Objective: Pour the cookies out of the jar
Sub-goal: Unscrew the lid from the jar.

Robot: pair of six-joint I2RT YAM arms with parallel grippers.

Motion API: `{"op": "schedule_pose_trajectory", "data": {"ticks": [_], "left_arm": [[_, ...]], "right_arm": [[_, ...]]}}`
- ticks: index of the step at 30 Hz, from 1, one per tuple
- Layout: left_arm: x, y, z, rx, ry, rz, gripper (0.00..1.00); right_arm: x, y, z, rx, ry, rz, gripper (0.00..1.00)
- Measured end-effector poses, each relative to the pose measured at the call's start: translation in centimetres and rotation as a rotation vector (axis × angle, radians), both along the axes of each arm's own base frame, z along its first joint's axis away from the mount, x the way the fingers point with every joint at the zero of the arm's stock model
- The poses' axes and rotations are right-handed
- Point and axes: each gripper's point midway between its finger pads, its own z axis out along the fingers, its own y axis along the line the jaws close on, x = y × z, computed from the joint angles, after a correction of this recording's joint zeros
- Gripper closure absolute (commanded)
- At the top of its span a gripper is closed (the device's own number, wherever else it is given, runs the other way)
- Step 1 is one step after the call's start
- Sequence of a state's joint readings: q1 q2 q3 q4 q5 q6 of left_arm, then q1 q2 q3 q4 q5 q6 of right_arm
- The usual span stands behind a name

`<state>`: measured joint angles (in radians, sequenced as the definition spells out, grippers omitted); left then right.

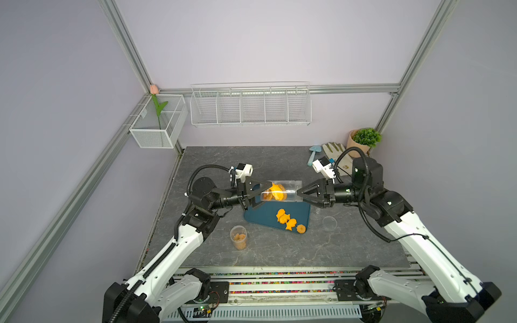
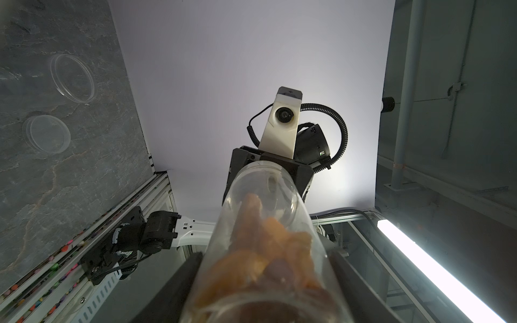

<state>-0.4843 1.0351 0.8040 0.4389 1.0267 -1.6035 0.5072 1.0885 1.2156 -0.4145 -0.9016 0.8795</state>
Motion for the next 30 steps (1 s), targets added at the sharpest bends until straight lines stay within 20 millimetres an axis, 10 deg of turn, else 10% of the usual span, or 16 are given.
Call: {"op": "schedule_pose_trajectory", "data": {"ticks": [15, 30], "left_arm": [[0.4, 0.1, 0.6, -0.022, -0.022, 0.006, 0.34], [1.4, -0.3, -0.3, -0.013, 0.008, 0.003, 0.34]], "right_arm": [[0.7, 0.4, 0.5, -0.057, -0.515, 0.06, 0.74], [1.7, 0.3, -0.7, -0.205, -1.138, 0.162, 0.7]]}}
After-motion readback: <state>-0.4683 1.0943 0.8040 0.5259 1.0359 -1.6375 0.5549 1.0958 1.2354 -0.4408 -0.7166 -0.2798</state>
